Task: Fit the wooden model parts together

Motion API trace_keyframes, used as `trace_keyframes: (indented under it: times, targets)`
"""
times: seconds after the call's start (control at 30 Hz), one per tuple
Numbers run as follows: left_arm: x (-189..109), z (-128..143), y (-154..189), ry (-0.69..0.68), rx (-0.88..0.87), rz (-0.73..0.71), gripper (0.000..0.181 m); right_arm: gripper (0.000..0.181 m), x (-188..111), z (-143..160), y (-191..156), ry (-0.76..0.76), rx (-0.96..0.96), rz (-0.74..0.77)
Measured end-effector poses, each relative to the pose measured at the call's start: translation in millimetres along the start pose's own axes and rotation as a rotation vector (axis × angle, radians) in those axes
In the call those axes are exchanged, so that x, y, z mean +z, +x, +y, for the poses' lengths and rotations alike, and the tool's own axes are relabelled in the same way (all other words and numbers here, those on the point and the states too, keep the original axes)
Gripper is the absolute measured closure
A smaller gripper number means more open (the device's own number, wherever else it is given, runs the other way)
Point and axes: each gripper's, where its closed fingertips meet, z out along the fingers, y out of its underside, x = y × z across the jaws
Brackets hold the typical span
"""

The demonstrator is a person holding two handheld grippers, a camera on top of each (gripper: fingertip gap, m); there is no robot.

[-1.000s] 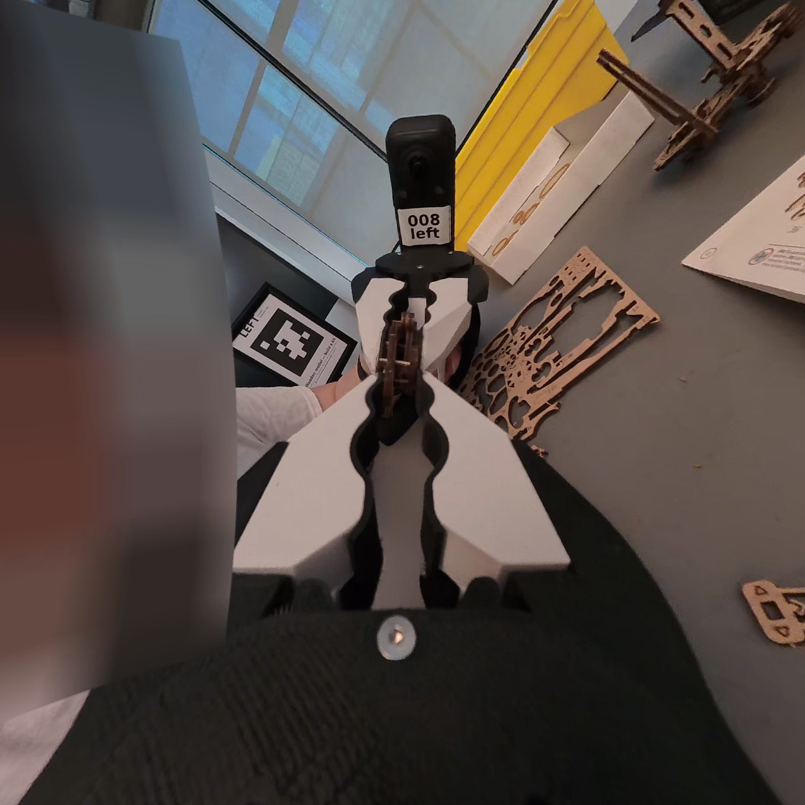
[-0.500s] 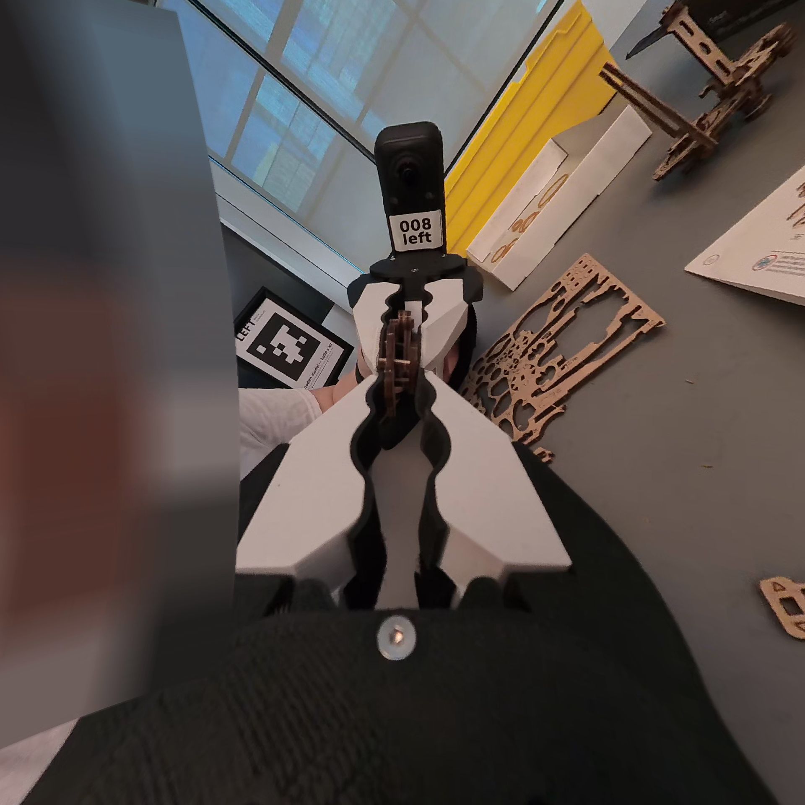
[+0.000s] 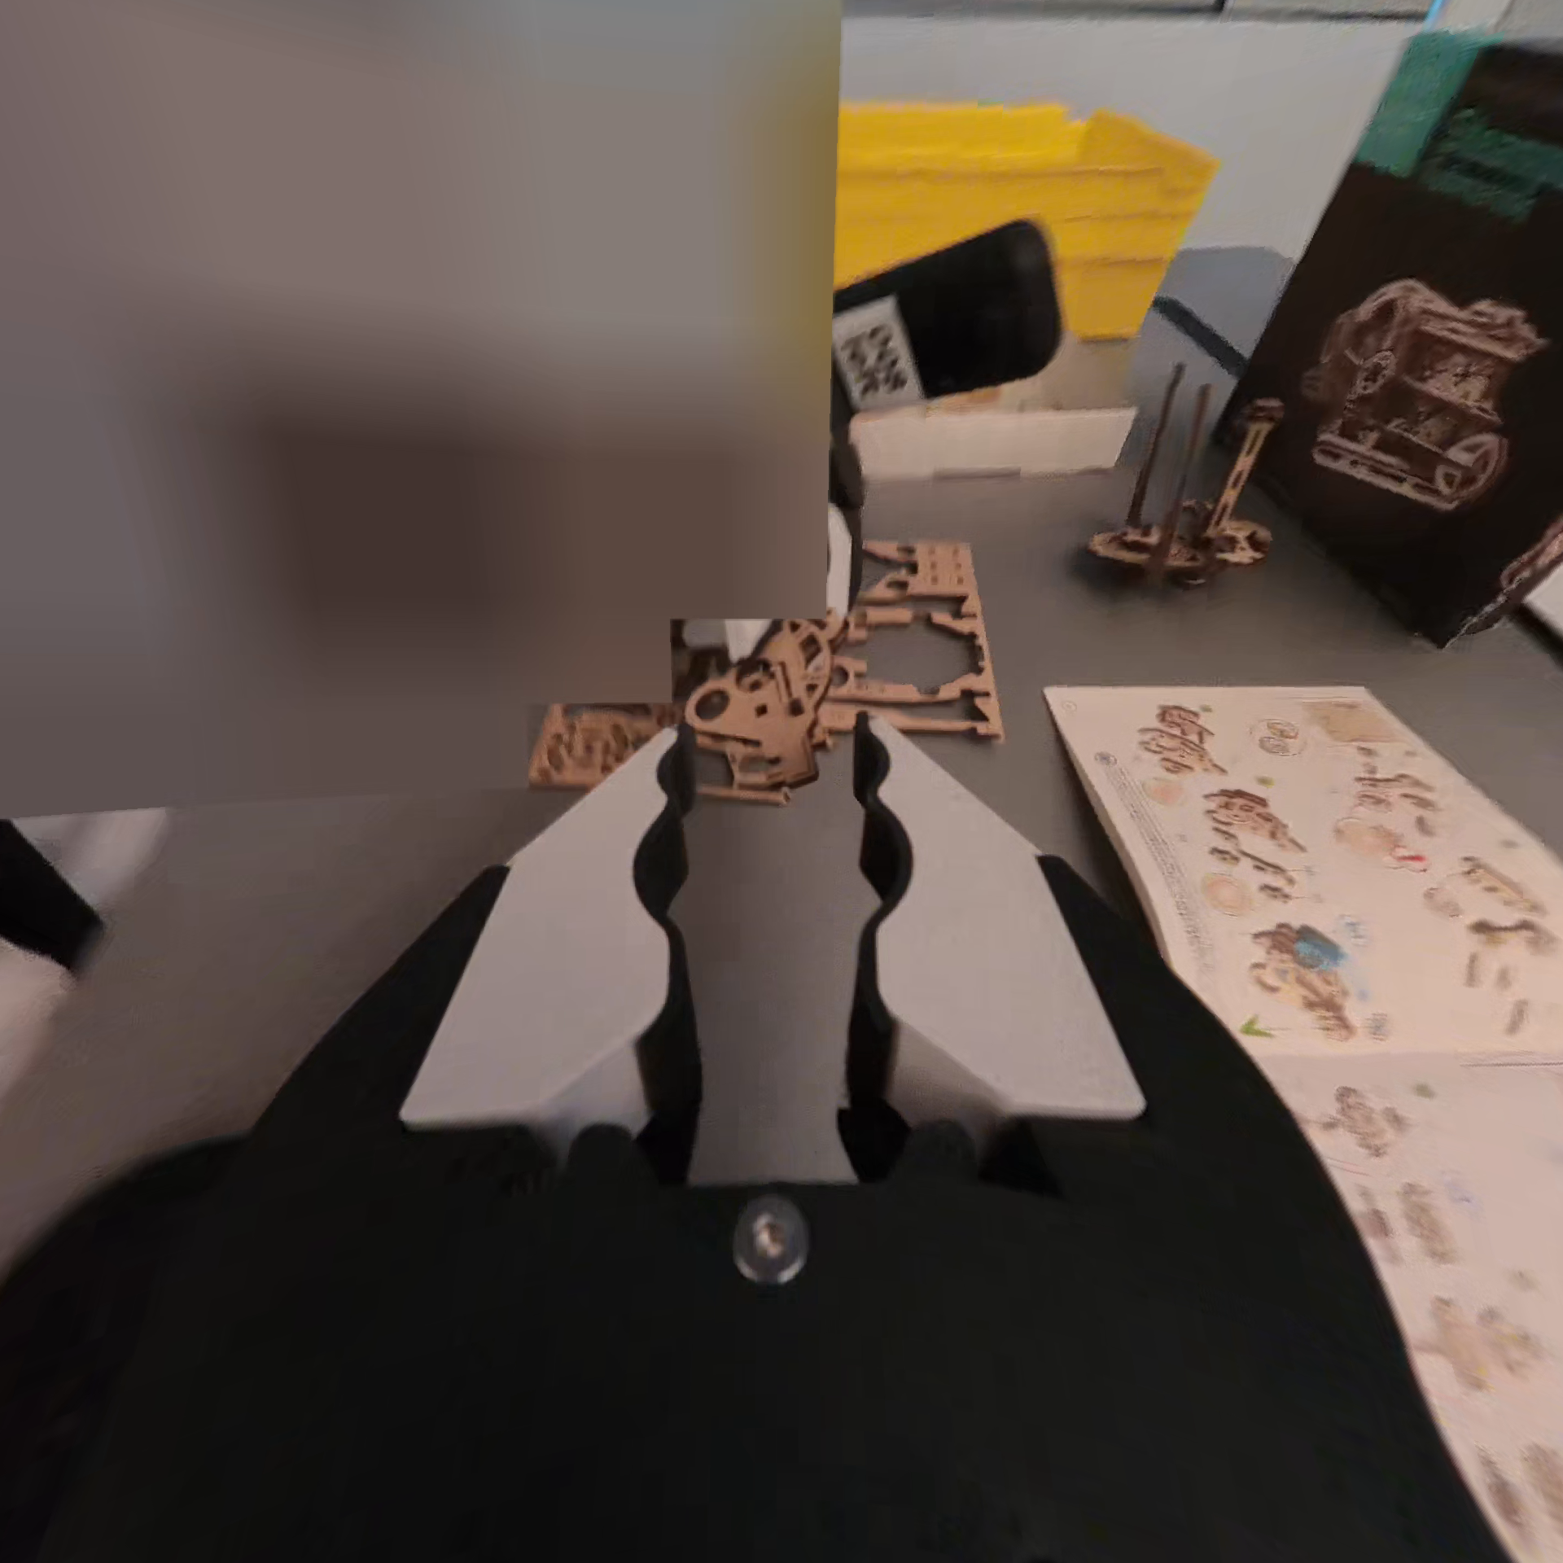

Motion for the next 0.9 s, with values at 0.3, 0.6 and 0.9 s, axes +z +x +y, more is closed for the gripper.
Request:
trace_keyframes:
  times: [0.3,0.6,0.9]
  targets:
    - [9,21,-11,-0.123,-0.065,-0.028,0.165,0.170,13,38,-12,-0.240,-0.163,-0.002]
    - [-5,8,-18,-0.191,0.351,-0.233,0.152,0.167,15,79,-19,-0.437,-0.028,-0.087]
    - [8,38,-28,-0.405,0.696,-0.344,0.152,0.152,9,57,-18,-0.304,0.100,-0.124]
